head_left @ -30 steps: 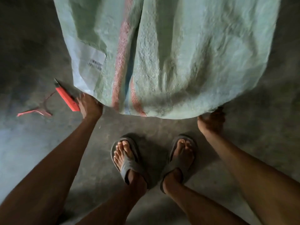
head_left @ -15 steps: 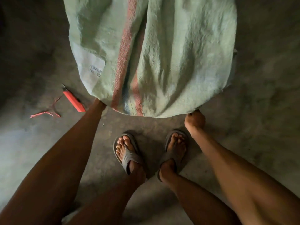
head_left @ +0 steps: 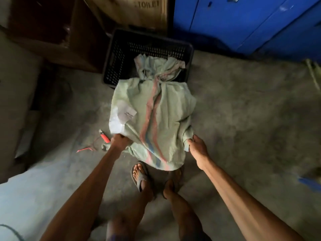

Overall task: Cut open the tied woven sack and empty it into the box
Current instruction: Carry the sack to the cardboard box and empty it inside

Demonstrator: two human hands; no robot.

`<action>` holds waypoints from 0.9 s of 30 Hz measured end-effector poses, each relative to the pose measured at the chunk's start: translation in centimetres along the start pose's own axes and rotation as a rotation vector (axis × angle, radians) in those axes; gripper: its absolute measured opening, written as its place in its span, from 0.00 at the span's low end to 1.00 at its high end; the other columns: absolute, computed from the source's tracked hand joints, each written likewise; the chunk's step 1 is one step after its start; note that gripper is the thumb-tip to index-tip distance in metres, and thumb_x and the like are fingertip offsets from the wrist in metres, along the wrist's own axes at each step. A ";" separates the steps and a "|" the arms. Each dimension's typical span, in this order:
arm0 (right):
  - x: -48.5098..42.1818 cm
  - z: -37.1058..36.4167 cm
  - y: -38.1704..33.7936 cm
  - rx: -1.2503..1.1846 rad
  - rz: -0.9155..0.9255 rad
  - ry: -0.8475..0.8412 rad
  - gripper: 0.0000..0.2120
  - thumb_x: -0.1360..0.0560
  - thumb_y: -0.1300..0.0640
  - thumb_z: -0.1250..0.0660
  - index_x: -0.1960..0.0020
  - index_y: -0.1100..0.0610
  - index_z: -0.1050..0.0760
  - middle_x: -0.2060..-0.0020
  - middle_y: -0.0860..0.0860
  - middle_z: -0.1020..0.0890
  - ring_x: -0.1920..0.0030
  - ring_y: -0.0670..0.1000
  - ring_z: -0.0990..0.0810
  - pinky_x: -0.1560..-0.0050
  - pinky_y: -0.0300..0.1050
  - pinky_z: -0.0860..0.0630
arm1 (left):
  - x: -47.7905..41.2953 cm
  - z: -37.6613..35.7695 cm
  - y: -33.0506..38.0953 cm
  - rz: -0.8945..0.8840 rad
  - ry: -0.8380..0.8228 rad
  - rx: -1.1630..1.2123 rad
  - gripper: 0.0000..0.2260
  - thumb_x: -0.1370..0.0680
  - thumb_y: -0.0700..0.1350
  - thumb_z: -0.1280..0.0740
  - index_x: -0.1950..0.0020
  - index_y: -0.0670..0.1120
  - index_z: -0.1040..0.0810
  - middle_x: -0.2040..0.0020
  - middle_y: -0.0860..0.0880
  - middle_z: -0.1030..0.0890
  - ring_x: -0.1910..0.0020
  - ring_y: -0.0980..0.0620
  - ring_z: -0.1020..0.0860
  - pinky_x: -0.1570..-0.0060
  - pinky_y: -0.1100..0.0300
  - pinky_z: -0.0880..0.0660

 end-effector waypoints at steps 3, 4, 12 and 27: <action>6.5 1.6 -4.9 -0.055 0.045 -0.005 0.15 0.23 0.62 0.38 0.66 0.51 0.31 0.66 0.48 0.25 0.64 0.49 0.28 0.60 0.43 0.28 | 4.7 3.4 0.5 0.023 -0.008 0.048 0.04 0.32 0.34 0.32 0.65 0.42 0.23 0.65 0.40 0.21 0.58 0.46 0.25 0.67 0.62 0.27; 8.1 1.9 -5.5 -0.093 0.043 -0.016 0.16 0.22 0.64 0.38 0.66 0.51 0.30 0.67 0.47 0.25 0.65 0.47 0.28 0.64 0.39 0.28 | 6.4 4.5 0.9 0.018 0.004 0.040 0.03 0.32 0.38 0.32 0.66 0.44 0.22 0.66 0.42 0.22 0.61 0.47 0.25 0.66 0.61 0.29; 18.8 5.8 -14.1 -0.291 0.036 -0.005 0.12 0.19 0.61 0.37 0.54 0.48 0.20 0.56 0.47 0.16 0.56 0.47 0.19 0.49 0.48 0.23 | 15.9 12.0 9.8 -0.014 0.004 0.132 0.09 0.28 0.34 0.34 0.67 0.44 0.27 0.71 0.47 0.29 0.73 0.51 0.33 0.73 0.64 0.37; 23.9 12.5 -38.4 -0.549 0.230 0.011 0.10 0.15 0.58 0.42 0.49 0.56 0.22 0.53 0.54 0.14 0.55 0.51 0.13 0.46 0.44 0.21 | 12.6 22.9 31.5 -0.271 0.053 -0.505 0.26 0.18 0.44 0.38 0.21 0.51 0.37 0.28 0.40 0.26 0.30 0.40 0.28 0.27 0.43 0.42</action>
Point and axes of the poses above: each hand's wrist, its own x-axis away from the middle knuckle, its own z-axis out of the back of the hand, y = z × x, the point moved 5 cm from there along -x, towards the middle knuckle
